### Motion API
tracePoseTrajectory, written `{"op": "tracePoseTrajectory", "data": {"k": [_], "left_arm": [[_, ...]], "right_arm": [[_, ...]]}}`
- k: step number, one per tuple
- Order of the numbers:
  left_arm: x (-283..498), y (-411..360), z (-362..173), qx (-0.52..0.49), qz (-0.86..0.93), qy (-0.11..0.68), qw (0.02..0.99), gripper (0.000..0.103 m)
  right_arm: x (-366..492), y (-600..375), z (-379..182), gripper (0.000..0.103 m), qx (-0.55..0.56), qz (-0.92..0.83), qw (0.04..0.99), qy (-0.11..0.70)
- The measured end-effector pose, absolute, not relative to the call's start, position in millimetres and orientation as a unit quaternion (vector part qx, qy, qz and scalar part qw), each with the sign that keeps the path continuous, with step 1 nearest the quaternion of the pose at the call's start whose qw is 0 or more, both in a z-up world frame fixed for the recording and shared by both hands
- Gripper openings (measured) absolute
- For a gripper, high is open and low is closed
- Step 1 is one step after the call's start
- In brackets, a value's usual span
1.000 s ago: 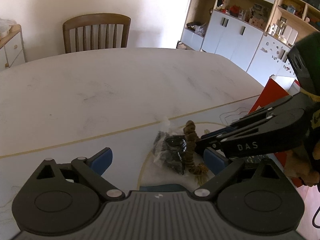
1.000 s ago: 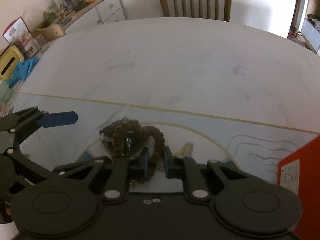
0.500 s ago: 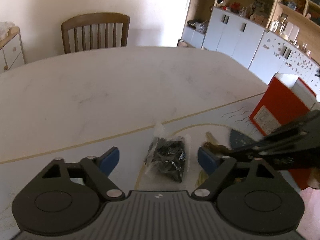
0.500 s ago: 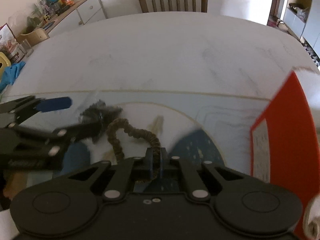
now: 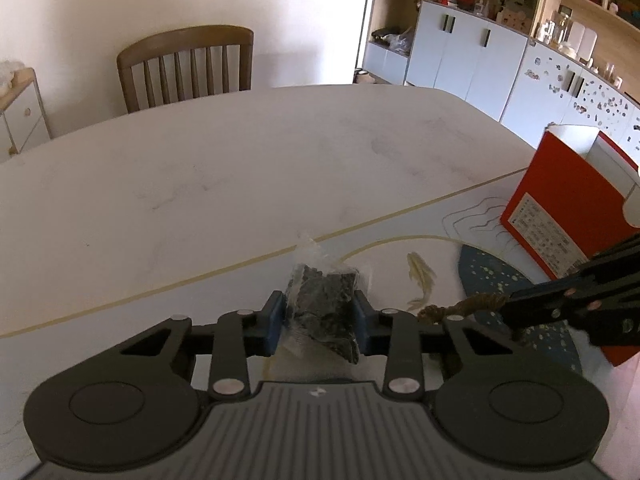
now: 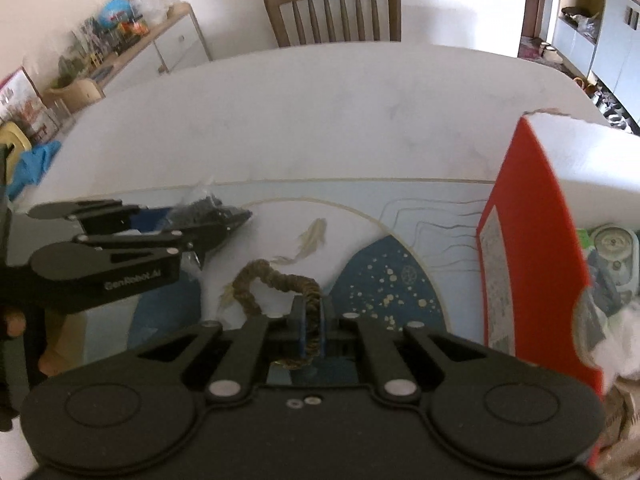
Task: Organize objects
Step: 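Carry the dark bag and bead bracelet into the red box and release both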
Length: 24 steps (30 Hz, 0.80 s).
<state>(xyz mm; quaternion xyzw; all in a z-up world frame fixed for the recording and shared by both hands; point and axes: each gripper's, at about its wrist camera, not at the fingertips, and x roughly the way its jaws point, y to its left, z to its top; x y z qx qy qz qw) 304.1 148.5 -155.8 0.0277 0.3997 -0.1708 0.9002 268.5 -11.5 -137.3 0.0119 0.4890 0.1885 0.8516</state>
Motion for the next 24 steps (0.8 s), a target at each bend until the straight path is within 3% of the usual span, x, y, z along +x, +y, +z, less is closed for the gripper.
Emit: {"op": "tracePoseTrajectory", "data": {"k": [24], "left_arm": [[222,64,-42,0.050,-0.225,0.383,0.895,0.033]], "right_arm": [[199,-103,-32,0.004,0.063,0.182,0.903,0.384]]}}
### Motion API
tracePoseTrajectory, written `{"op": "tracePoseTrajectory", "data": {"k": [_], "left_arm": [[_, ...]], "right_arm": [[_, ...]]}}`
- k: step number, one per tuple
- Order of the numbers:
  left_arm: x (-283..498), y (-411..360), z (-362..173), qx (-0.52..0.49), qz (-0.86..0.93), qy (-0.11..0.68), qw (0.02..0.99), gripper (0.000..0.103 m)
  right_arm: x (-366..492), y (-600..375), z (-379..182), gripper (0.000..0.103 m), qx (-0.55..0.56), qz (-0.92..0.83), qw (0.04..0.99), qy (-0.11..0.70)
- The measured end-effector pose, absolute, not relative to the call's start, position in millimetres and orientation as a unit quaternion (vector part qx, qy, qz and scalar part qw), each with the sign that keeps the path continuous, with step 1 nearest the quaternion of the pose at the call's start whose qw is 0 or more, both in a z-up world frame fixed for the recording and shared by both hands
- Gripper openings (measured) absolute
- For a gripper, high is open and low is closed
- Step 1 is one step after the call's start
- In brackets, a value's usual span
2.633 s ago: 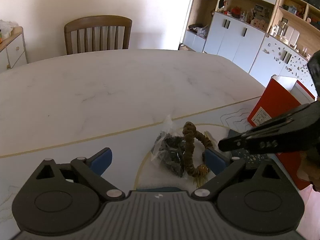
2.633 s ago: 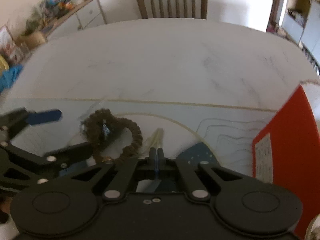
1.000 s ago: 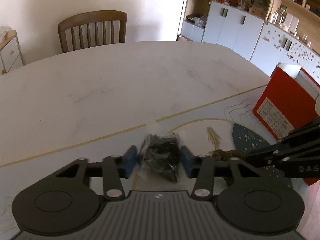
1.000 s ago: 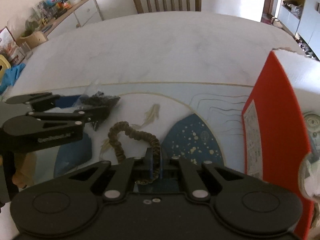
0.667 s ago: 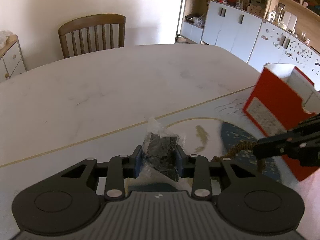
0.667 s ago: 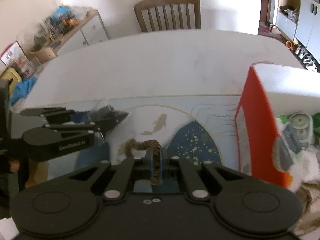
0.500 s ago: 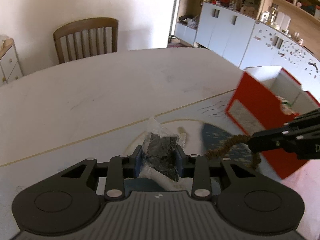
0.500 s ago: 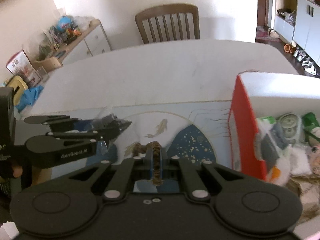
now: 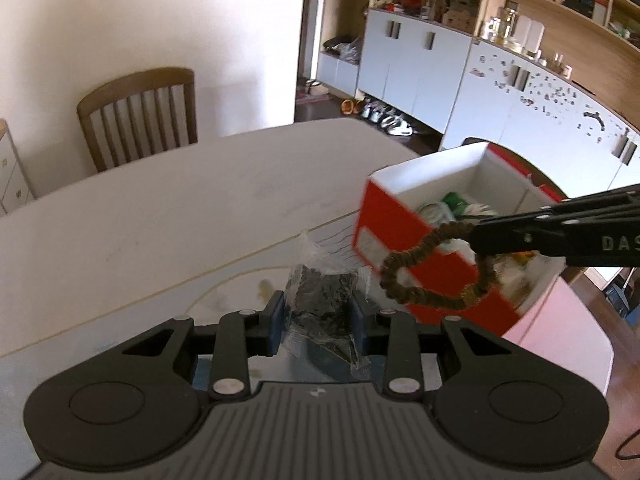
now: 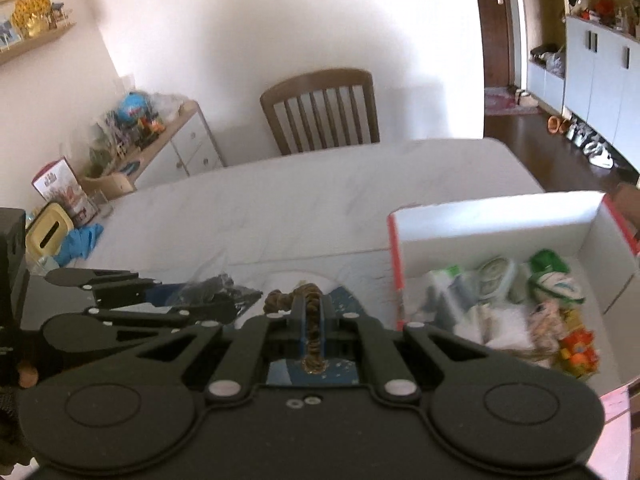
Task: Organize objects
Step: 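Carry the dark bag and bead bracelet into the red box and release both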
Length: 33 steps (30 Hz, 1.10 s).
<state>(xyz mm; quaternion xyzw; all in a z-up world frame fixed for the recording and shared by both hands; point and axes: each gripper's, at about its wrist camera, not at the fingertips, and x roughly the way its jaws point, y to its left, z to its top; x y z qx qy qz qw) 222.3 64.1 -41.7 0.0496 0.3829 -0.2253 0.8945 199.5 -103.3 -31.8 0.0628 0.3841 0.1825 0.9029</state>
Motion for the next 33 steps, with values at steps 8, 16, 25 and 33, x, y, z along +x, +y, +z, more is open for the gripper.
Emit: {"op": "tracePoseTrajectory", "data": {"k": [8,16,25,33], "left_arm": [[213,12,-16,0.059,-0.239,0.365,0.898,0.033],[211,-49,-12,0.074,-0.249,0.359,0.896,0.033],[217,-113,-25,0.087,-0.252,0.372,0.889,0.033],[229,-153,-48,0.096,-0.247,0.397,0.879,0.033]], "right_arm": [[193,-152,-14,0.004,0.062,0.175,0.915,0.357],[196,-209,-11,0.004,0.070,0.161,0.920,0.350],[203,-265,-24,0.004,0.081,0.150,0.919,0.356],[221,-298,-49,0.005,0.086,0.142,0.909,0.381]]}}
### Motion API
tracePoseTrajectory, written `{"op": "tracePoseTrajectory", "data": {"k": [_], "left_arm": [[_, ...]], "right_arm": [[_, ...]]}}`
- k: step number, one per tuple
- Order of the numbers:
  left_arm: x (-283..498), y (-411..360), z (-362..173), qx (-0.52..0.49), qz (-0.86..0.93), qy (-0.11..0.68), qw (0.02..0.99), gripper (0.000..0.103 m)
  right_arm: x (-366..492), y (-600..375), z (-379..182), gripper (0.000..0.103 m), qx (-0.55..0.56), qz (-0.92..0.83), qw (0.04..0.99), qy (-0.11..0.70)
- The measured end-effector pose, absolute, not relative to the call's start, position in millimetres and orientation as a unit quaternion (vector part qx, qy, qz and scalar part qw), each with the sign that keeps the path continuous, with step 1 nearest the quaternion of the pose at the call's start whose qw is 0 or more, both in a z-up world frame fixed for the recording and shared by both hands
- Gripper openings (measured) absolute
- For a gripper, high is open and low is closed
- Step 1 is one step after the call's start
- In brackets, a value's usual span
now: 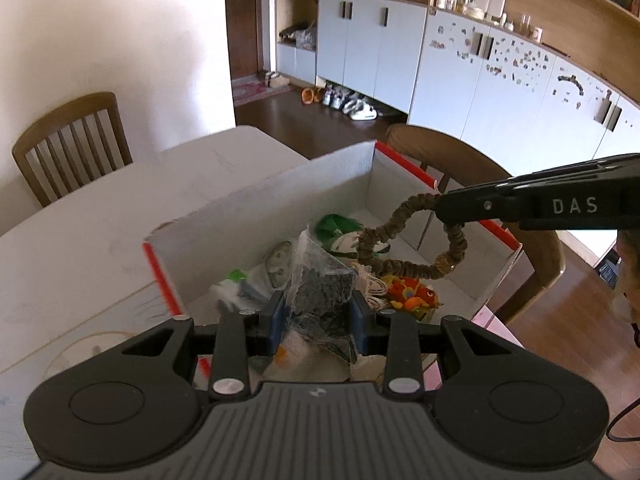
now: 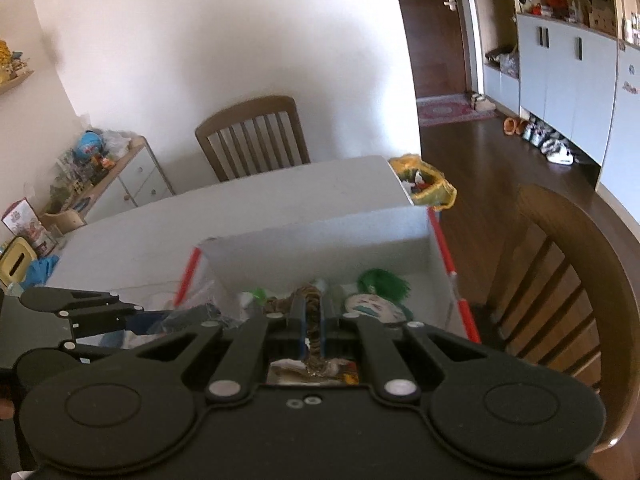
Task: Organize objects
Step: 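Carry the dark bag and bead bracelet into the red box and release both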
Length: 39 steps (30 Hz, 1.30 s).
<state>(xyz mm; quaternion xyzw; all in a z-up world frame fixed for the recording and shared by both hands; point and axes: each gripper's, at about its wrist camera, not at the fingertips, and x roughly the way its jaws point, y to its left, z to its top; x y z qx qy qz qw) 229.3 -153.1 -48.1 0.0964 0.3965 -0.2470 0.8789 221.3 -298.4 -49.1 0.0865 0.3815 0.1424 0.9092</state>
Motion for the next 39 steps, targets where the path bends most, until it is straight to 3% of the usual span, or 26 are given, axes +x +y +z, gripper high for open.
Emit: {"op": "tracePoseTrajectory", "data": {"k": [12,24,30,34,39], "left_arm": [[250,-184,-82,0.094,-0.247,0.440,0.858,0.033],[258,-203,-105,0.117,-0.236,0.461,0.847,0.033],[259,-207,-112,0.123,-0.233,0.468,0.844,0.034],[255,-206,-112,0.124,-0.232,0.466,0.845,0.038],[248,-202,-103,0.121,-0.224,0.450,0.856,0.052]], "right_arm": [[248,-311,-99,0.005,0.079,0.137,0.881,0.445],[250,-307,-110,0.006,0.043,0.139,0.877,0.458],[250,-311,-111,0.015,0.036,0.141,0.875,0.462],[245,-313,-103,0.019,0.034,0.148,0.879,0.451],[238,-317,-94,0.020,0.042,0.152,0.884,0.441]]}}
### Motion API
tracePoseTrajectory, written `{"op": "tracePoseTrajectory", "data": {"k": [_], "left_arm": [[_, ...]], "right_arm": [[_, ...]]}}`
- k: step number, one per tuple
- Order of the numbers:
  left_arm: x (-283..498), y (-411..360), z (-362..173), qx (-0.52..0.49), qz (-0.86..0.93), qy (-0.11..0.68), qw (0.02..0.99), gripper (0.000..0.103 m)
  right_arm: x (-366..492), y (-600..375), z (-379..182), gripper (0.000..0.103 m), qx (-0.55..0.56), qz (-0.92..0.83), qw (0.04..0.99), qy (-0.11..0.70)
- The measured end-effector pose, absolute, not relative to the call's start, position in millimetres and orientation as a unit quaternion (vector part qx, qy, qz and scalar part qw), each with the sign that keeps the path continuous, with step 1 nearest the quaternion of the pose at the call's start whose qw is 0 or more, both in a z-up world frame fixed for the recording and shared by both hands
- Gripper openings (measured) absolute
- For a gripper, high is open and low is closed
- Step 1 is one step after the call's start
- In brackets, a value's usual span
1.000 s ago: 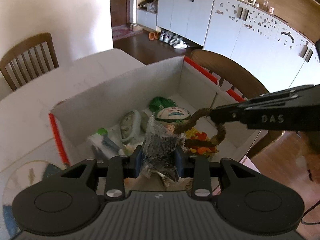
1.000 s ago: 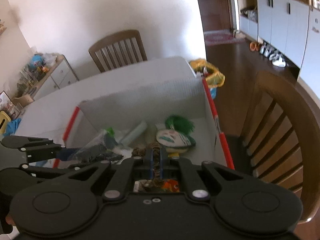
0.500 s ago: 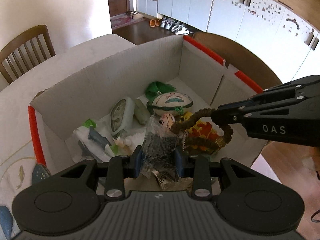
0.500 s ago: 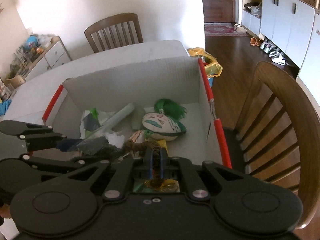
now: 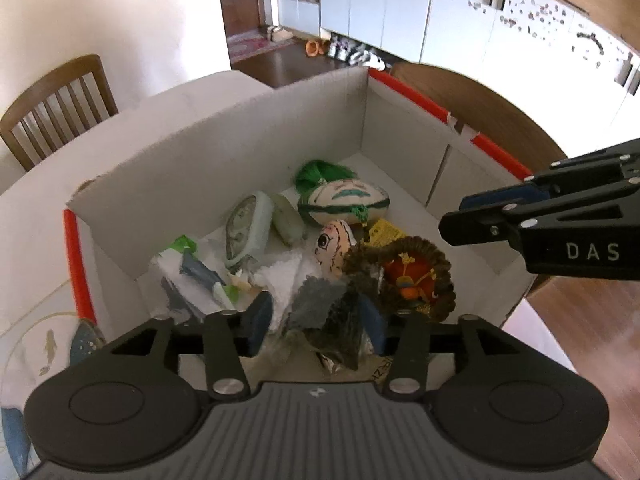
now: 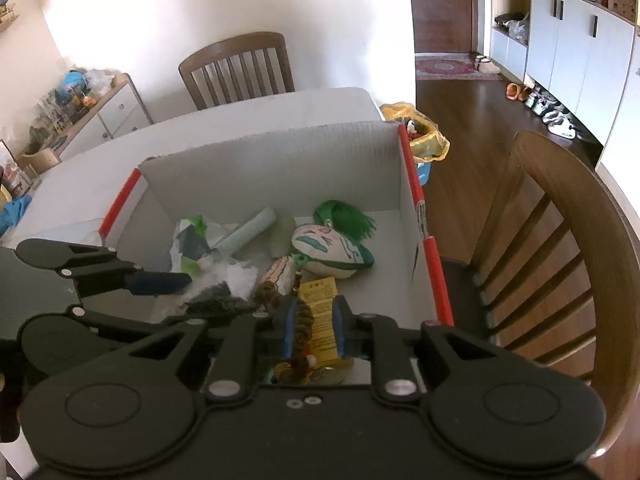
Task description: Organize objects
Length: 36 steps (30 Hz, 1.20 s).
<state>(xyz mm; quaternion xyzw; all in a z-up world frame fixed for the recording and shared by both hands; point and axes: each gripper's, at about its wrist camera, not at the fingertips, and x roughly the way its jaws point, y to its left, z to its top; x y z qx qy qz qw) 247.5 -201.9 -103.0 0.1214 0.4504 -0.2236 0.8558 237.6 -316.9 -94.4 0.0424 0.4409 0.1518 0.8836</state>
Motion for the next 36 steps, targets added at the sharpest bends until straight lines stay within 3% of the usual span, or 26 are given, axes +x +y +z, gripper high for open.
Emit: {"op": "tracePoseTrajectory", "data": {"k": [18,21,30,34,36], "left_arm": [[202,-157,-40,0.089,-0.235,0.366,0.896,0.059],[194,-144,-30,0.082,-0.237,0.351,0.902,0.066],[169,-109,-6,0.070,-0.245,0.318,0.913,0.067],[160,-96,0,0.066,-0.251,0.309,0.915,0.067],[158,-90,1,0.064,-0.251,0.307,0.916,0.067]], "right_arm": [[187,-294,-39,0.034,0.076,0.157,0.914,0.367],[177,-287,-32,0.038,0.081,0.153,0.917,0.358],[147,-268,-19,0.047,0.093,0.144,0.926,0.336],[134,-258,-14,0.061,0.094,0.140,0.932,0.321],[129,-254,-13,0.063,0.093,0.137,0.934,0.317]]}}
